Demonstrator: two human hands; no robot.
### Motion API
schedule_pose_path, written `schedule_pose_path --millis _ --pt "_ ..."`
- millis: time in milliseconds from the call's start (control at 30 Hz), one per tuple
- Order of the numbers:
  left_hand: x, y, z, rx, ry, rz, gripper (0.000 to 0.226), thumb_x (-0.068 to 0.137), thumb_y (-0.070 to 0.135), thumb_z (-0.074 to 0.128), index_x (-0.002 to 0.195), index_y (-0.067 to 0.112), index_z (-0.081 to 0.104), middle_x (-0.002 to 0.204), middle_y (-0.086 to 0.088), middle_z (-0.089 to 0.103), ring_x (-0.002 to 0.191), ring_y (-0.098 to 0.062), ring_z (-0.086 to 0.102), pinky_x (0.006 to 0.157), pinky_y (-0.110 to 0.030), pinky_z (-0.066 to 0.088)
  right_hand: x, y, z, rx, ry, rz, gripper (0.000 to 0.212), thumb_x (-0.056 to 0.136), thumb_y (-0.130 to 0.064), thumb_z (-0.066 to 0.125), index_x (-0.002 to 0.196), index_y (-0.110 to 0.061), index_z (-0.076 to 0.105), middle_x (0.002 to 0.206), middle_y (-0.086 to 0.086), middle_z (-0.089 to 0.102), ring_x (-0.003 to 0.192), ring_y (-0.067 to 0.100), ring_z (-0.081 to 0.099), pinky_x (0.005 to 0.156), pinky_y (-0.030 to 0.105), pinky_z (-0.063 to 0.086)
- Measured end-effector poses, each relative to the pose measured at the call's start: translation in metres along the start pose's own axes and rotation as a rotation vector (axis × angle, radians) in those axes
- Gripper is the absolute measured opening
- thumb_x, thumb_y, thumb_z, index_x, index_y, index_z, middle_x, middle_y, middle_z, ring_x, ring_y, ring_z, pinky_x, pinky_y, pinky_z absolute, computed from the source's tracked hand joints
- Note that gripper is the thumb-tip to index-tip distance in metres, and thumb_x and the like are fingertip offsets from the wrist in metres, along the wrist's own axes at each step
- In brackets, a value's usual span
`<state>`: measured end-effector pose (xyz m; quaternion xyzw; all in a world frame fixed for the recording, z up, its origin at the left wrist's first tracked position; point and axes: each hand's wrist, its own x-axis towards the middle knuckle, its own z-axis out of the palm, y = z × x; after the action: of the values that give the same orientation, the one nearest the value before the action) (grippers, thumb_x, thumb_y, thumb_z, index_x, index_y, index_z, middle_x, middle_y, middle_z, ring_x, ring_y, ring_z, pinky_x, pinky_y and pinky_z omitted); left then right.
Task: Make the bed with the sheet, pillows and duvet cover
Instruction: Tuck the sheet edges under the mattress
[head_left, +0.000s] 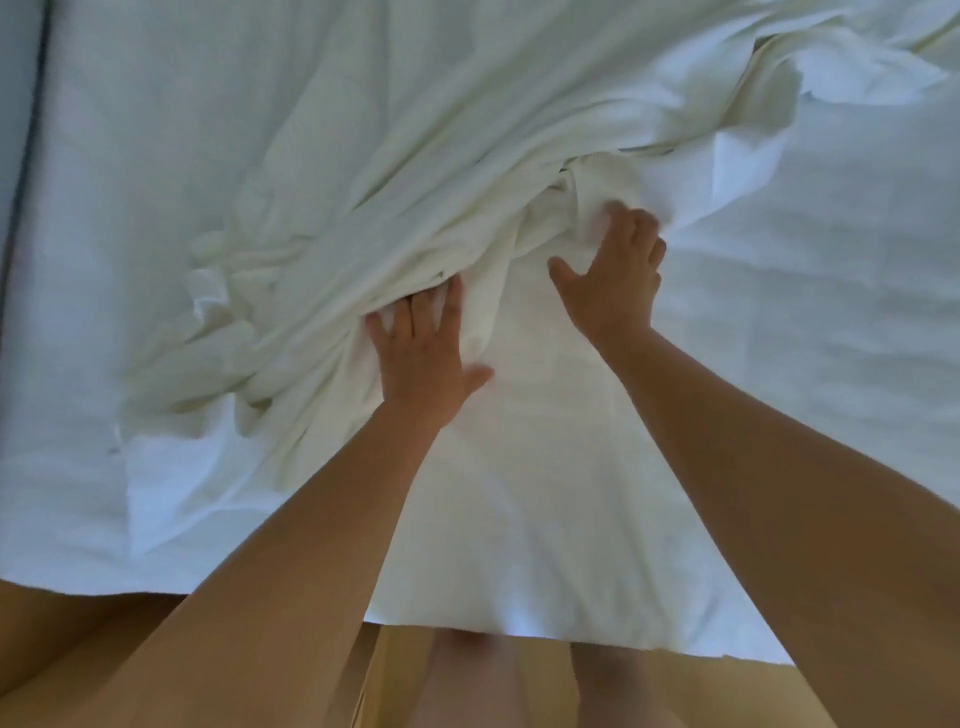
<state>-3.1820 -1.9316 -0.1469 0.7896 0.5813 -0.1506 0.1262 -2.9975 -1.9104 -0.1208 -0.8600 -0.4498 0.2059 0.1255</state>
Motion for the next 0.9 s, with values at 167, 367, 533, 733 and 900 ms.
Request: schedule_pose_path --millis 167,367,533,733,900 --pt "0.012 -0.028 -0.006 -0.289 0.205 0.076 0.027 0.094 0.020 0.050 0.114 0.003 0.054 0.107 -0.015 0.061 0.102 -0.031 0.056 0.092 -0.037 0.037 0.047 -0.005 0.001 -0.164 0.054 0.023 0.039 0.089 -0.015 0.051 0.127 -0.011 0.045 0.136 0.009 0.041 0.124 0.029 0.039 0.096 0.043 0.036" --pt "-0.030 -0.028 -0.039 -0.500 -0.001 0.214 0.024 0.087 0.024 0.048 0.092 0.005 0.061 0.065 -0.005 0.057 0.061 -0.026 0.053 0.057 -0.033 0.041 0.017 0.002 -0.025 -0.116 -0.012 -0.019 0.019 0.086 -0.002 0.033 0.070 -0.011 0.038 0.066 0.004 0.046 0.074 0.032 0.049 0.066 0.034 0.034" --pt "-0.118 -0.020 -0.029 -0.316 -0.603 0.290 0.042 0.088 0.038 0.045 0.127 0.024 0.053 0.114 0.000 0.064 0.102 -0.021 0.058 0.074 -0.024 0.036 -0.099 0.065 -0.049 -0.392 -0.594 -0.199 0.037 0.096 -0.022 0.039 0.128 -0.008 0.054 0.137 0.014 0.050 0.125 0.030 0.047 0.101 0.034 0.036" --pt "-0.220 0.004 0.003 0.038 -0.565 0.173 0.060 0.089 0.044 0.051 0.139 0.017 0.031 0.141 -0.003 0.036 0.122 -0.022 0.044 0.094 -0.032 0.035 -0.237 0.141 -0.074 -0.442 -1.116 -0.193 0.033 0.092 -0.017 0.040 0.121 -0.013 0.054 0.123 0.003 0.058 0.111 0.022 0.055 0.088 0.028 0.043" --pt "-0.221 0.110 0.032 -0.135 -0.254 0.283 0.100 0.078 0.053 0.063 0.151 0.026 -0.001 0.157 -0.008 0.006 0.144 -0.027 0.004 0.113 -0.048 0.007 -0.263 0.176 -0.066 0.055 -0.785 -0.254 0.018 0.087 -0.021 0.056 0.103 -0.015 0.052 0.095 -0.006 0.047 0.092 0.016 0.050 0.070 0.019 0.034"
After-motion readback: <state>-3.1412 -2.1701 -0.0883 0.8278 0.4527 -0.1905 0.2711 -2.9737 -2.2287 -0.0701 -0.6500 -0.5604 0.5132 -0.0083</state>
